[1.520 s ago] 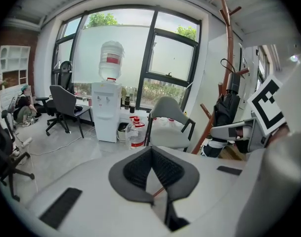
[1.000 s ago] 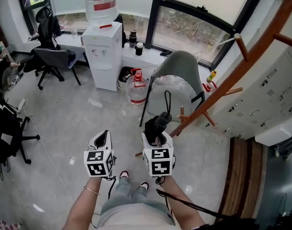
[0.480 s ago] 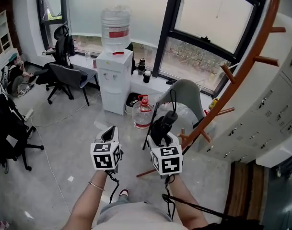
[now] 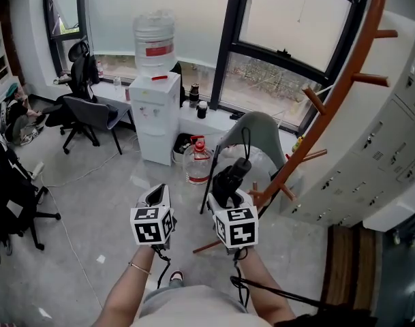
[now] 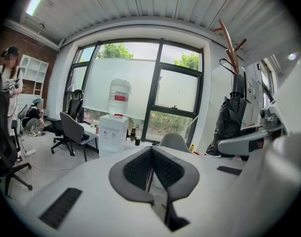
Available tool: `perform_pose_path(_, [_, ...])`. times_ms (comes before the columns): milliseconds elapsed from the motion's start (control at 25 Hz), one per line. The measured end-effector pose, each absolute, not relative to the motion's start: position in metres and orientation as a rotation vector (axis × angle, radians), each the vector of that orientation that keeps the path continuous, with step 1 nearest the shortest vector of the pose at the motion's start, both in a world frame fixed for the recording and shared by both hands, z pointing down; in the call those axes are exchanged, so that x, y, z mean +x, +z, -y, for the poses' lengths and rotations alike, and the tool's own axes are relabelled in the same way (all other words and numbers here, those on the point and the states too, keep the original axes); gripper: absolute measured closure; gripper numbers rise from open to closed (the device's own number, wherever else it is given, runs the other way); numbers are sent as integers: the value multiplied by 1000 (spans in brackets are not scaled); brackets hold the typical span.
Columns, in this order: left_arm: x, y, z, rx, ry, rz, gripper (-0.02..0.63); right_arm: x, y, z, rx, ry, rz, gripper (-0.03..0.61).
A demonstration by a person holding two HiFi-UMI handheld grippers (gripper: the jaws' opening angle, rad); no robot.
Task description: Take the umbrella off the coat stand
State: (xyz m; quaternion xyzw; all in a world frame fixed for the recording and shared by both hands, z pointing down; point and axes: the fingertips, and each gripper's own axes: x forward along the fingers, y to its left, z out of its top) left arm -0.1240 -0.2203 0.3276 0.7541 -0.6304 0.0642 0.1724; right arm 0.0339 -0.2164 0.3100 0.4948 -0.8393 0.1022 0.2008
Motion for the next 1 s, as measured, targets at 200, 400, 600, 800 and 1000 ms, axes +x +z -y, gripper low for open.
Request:
perform_pose_path(200, [-121,324,225,2147,179,1789,612,35,302,221,1396,238,2339,364])
perform_pose_path(400, [-117,325,228,2152,178,1783,612,32,303,222,1376,263,2357,364])
perform_pose_path(600, [-114,326,231,2156,184,1775,612,32,305,223,1369,283,2362,364])
perform_pose_path(800, [-114,330,230,2156,192,1773,612,32,307,223,1366,294,2371,364])
perform_pose_path(1000, [-113,328,230,2163,194,1768,612,31,307,221,1360,302,2372,365])
